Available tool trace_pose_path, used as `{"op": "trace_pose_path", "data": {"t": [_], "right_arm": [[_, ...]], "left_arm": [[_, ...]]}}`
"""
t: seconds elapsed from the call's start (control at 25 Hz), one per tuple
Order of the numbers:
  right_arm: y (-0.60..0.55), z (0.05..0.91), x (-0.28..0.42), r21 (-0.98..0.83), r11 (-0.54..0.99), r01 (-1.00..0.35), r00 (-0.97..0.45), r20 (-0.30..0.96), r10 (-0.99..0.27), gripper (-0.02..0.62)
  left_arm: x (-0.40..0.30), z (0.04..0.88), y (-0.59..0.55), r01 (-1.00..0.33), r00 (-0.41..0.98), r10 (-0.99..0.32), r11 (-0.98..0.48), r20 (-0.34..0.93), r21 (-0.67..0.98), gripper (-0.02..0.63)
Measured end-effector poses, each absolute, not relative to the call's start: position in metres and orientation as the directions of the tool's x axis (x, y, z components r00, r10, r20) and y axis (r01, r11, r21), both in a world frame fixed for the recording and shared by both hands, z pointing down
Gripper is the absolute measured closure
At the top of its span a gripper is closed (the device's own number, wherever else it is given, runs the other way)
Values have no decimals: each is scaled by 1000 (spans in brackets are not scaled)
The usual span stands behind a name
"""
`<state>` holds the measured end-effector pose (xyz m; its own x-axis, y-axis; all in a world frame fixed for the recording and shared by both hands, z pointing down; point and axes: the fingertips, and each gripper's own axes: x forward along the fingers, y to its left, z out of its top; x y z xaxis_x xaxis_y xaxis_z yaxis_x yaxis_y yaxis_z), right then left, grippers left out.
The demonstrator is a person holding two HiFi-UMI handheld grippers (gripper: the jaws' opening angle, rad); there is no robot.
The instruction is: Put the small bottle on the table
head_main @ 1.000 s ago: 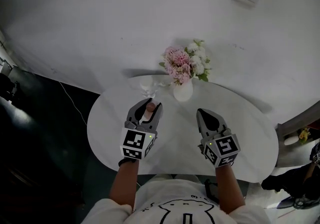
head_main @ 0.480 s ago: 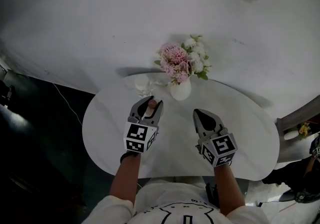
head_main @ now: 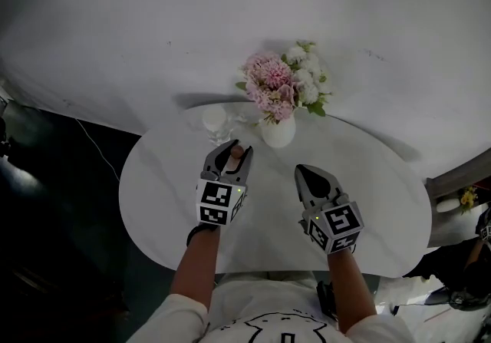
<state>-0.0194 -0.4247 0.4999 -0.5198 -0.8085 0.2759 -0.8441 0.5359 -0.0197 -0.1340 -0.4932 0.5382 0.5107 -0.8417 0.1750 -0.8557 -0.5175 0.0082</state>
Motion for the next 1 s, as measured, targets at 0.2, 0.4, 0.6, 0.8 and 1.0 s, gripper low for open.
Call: {"op": "trace_pose_path", "data": {"t": [0.2, 0.4, 0.6, 0.8, 1.0], "right_arm": [[-429, 514, -15, -25, 531, -847, -513, 300, -804, 603], [-436, 522, -7, -27, 520, -853, -502, 308, -808, 603], [-439, 530, -3, -29, 516, -856, -498, 315, -808, 603], [-439, 537, -6, -37, 519, -854, -502, 323, -802, 603], [-437, 539, -8, -40, 523, -852, -506, 326, -799, 603]], "left_arm": [[-128, 557, -504, -854, 512, -836, -520, 197, 13, 474], [-121, 571, -511, -851, 515, -830, -525, 214, 16, 474], [-117, 581, -514, -849, 519, -825, -529, 226, 18, 474], [-116, 589, -514, -848, 519, -820, -530, 242, 22, 474], [-113, 598, -514, -847, 519, -813, -532, 263, 28, 474]]}}
